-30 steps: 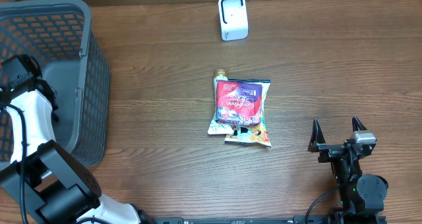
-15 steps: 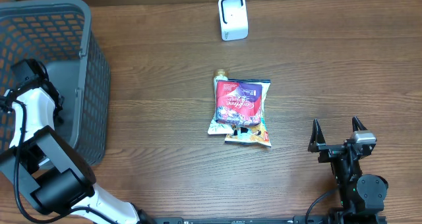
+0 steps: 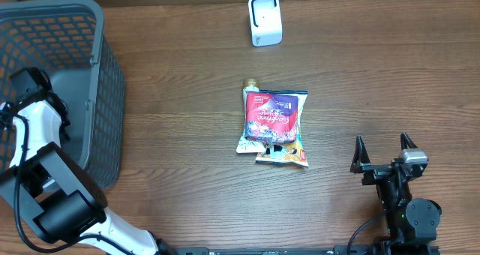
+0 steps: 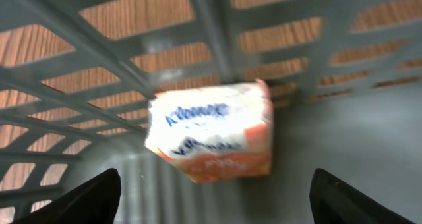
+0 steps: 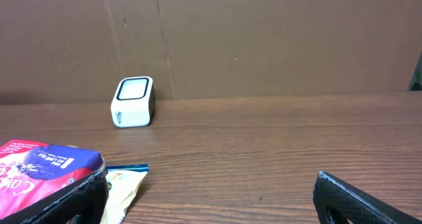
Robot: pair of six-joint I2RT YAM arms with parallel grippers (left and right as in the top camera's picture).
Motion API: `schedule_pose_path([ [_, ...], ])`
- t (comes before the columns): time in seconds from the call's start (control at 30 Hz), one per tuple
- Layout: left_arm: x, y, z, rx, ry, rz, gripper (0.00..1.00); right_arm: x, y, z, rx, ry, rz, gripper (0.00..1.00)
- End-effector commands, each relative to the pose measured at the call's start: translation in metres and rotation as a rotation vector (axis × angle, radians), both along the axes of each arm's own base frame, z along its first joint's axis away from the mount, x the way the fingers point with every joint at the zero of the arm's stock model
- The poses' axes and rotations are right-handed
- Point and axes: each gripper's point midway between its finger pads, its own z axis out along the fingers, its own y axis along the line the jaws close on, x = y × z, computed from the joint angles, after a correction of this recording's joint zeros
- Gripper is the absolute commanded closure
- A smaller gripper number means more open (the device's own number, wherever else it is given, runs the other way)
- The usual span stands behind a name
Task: Scan the item barcode
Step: 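Reach the left gripper back into the basket toward a small box, then grasp the orange Kleenex tissue pack in the basket with left gripper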
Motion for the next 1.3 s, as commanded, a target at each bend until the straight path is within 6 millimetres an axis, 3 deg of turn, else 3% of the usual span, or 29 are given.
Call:
schedule_pose_path([
  [0.0,-0.012,0.010,-0.009,0.003,0.013,0.049,0.17,0.000,0.000,-0.003,0.005,0.000,0.003,0.00],
  [0.13,-0.010,0.011,-0.016,-0.023,-0.005,0.048,0.21,0.000,0.000,-0.003,0.005,0.000,0.003,0.00],
  [0.27,-0.009,0.013,-0.015,-0.017,-0.011,0.048,0.48,0.000,0.000,-0.003,0.005,0.000,0.003,0.00],
  [0.53,-0.008,0.013,-0.015,-0.014,-0.010,0.041,0.84,0.000,0.000,-0.003,0.005,0.000,0.003,0.00],
  [0.57,-0.009,0.014,-0.015,-0.014,0.000,0.031,0.93,0.000,0.000,-0.003,0.005,0.000,0.003,0.00],
  [0.73,-0.015,0.015,-0.007,0.007,0.051,0.010,0.96,0.000,0.000,-0.003,0.005,0.000,0.003,0.00],
  [0.97,-0.008,0.013,0.035,0.048,-0.059,-0.006,0.96,0.000,0.000,-0.003,0.005,0.000,0.003,0.00],
  [1.0,-0.006,0.012,0.036,0.043,-0.073,-0.012,0.84,0.000,0.000,-0.003,0.005,0.000,0.003,0.00],
  [1.03,-0.005,0.012,0.035,0.034,-0.081,-0.017,0.49,0.000,0.000,-0.003,0.005,0.000,0.003,0.00],
  [1.07,-0.001,0.010,0.031,0.018,-0.092,-0.027,0.22,0.000,0.000,-0.003,0.005,0.000,0.003,0.00],
  [1.1,0.002,0.010,0.028,0.010,-0.103,-0.034,0.14,0.000,0.000,-0.003,0.005,0.000,0.003,0.00],
  [1.27,0.005,0.012,0.015,-0.005,-0.094,-0.035,0.12,0.000,0.000,-0.003,0.005,0.000,0.003,0.00],
])
